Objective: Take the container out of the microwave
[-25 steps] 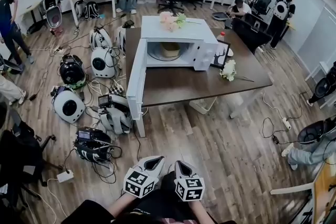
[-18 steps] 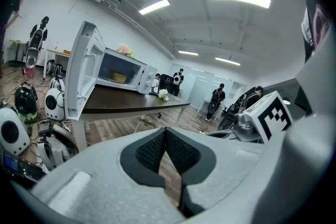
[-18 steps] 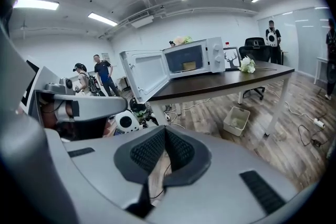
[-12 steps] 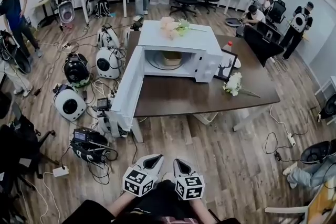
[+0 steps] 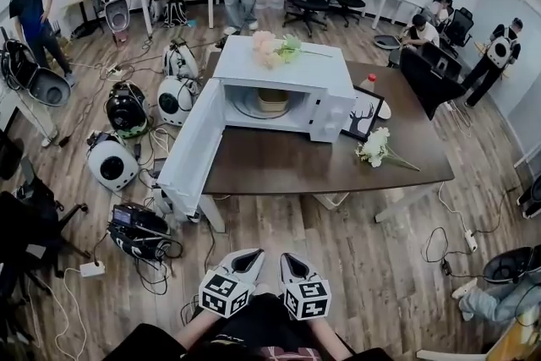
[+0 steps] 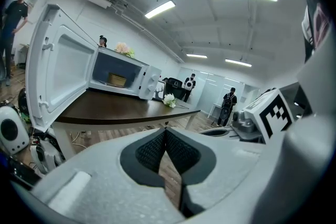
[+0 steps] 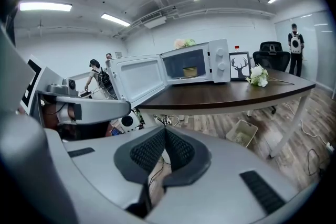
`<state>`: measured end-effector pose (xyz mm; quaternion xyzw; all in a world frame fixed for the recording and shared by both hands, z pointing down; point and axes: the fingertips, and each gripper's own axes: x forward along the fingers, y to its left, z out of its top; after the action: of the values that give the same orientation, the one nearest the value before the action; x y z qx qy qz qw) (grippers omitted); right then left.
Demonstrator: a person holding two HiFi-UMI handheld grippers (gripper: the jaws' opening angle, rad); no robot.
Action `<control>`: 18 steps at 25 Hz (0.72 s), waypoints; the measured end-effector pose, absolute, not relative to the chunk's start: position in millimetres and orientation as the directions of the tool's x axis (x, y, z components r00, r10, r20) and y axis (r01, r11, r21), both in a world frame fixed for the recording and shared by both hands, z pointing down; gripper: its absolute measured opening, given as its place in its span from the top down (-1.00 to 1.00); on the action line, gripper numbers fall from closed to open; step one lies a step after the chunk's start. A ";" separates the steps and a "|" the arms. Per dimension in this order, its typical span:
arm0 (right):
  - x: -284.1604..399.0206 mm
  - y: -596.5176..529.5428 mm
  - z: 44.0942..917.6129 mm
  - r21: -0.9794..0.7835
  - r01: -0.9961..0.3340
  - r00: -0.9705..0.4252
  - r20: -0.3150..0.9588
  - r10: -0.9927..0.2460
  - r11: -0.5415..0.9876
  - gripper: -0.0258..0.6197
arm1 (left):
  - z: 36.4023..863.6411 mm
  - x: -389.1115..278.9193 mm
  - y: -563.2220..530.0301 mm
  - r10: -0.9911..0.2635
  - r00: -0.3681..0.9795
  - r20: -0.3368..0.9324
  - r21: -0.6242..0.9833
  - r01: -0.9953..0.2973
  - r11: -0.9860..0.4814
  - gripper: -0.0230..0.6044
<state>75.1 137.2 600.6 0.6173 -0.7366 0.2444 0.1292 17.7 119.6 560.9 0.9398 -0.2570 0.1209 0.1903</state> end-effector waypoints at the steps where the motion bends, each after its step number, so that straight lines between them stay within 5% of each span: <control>1: 80.0 137.2 601.9 -0.203 -0.972 -0.205 0.494 -0.845 0.117 0.90 | 561.5 22.5 118.9 -0.438 0.838 0.326 0.295 -0.530 -0.795 0.90; 18: 120.8 112.9 602.9 -0.229 -0.970 -0.184 0.474 -0.861 0.081 0.90 | 559.2 59.4 84.8 -0.442 0.837 0.323 0.286 -0.531 -0.797 0.90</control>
<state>120.8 112.9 602.9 0.6295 -0.7272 0.2513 0.1085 59.4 84.8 559.2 0.9403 -0.2587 0.1210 0.1853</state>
